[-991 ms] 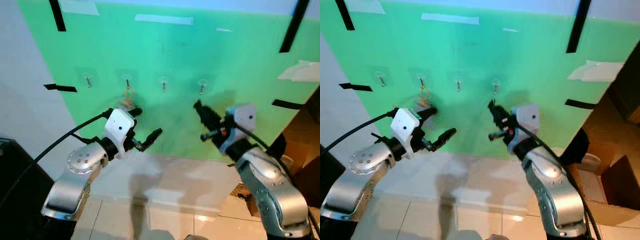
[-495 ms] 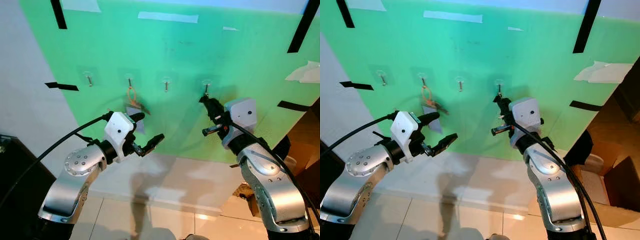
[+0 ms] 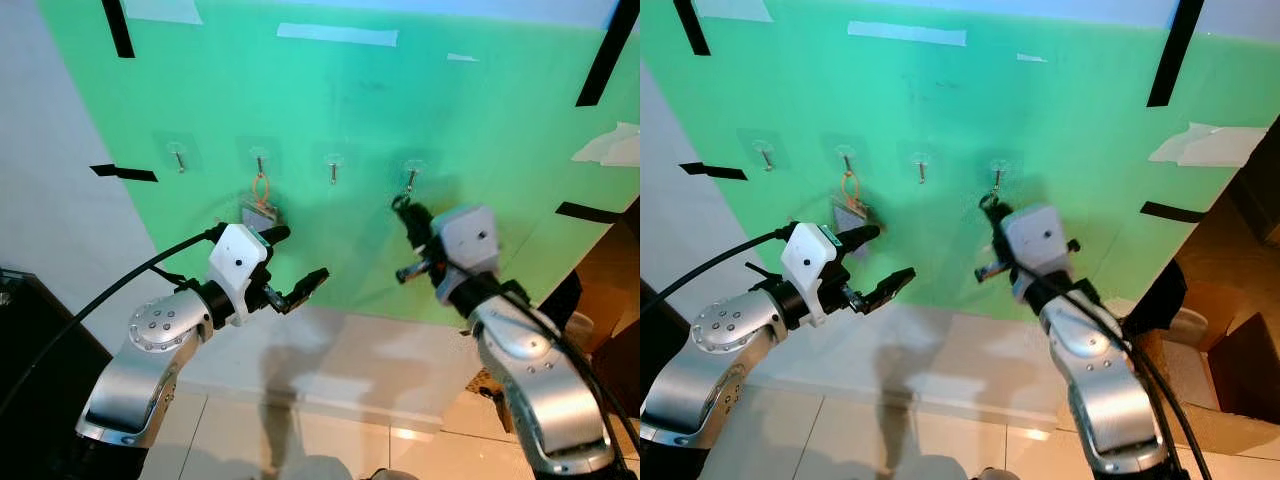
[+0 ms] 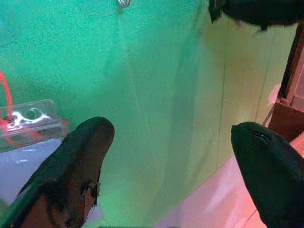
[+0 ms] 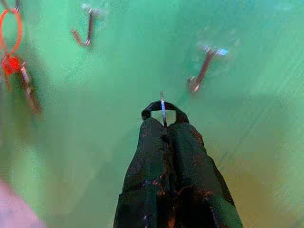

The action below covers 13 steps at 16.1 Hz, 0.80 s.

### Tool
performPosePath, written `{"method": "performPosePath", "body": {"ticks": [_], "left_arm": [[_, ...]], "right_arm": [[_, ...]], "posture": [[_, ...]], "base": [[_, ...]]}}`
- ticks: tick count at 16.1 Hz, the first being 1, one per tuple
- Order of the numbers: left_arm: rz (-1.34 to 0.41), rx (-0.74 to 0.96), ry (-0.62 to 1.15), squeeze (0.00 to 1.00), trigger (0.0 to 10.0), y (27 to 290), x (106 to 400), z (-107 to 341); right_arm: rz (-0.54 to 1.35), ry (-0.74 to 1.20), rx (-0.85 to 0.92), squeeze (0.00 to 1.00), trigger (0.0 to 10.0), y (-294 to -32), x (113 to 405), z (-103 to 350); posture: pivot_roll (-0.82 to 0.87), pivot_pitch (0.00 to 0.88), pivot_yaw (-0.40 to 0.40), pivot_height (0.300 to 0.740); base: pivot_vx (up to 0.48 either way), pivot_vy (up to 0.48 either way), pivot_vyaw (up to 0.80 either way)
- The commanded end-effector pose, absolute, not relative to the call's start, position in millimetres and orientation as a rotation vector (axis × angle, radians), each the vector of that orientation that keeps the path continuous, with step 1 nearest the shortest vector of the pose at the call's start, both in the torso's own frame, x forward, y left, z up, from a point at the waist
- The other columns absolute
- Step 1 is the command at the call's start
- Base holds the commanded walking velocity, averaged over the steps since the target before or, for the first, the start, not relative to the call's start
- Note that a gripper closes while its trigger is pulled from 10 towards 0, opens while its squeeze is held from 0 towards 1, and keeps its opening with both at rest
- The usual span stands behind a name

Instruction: Hang keys on a hook

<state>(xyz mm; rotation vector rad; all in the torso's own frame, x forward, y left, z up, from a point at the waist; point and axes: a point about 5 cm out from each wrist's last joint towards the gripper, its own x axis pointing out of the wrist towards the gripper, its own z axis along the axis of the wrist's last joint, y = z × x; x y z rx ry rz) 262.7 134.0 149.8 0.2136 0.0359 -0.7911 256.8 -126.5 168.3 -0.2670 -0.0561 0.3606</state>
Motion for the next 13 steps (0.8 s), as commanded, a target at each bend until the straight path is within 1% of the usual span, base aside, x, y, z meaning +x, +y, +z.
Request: {"method": "performPosePath", "body": {"ticks": [1,4,7,13], "left_arm": [[-0.816,0.222,0.03,0.0,10.0,131.2,261.4,152.1],[-0.821,0.222,0.03,0.0,10.0,130.7,261.2,151.8],[-0.826,0.224,0.028,0.0,10.0,130.1,260.3,151.7],[-0.83,0.224,0.03,0.0,10.0,130.0,259.8,152.2]], "right_arm": [[0.366,-0.08,-0.281,0.0,10.0,-125.5,255.2,171.7],[0.355,-0.086,-0.279,0.0,10.0,-126.2,253.3,171.6],[0.323,-0.146,-0.222,0.0,10.0,-128.0,252.4,181.3],[0.287,-0.138,-0.132,0.0,10.0,-131.8,254.9,182.1]], "posture": [[-0.12,0.0,0.005,0.732],[-0.12,0.0,0.005,0.732],[-0.12,0.0,0.004,0.732],[-0.12,0.0,0.002,0.732]], "base": [[0.0,0.0,0.0],[0.0,0.0,0.0],[0.0,0.0,0.0],[0.0,0.0,0.0]]}}
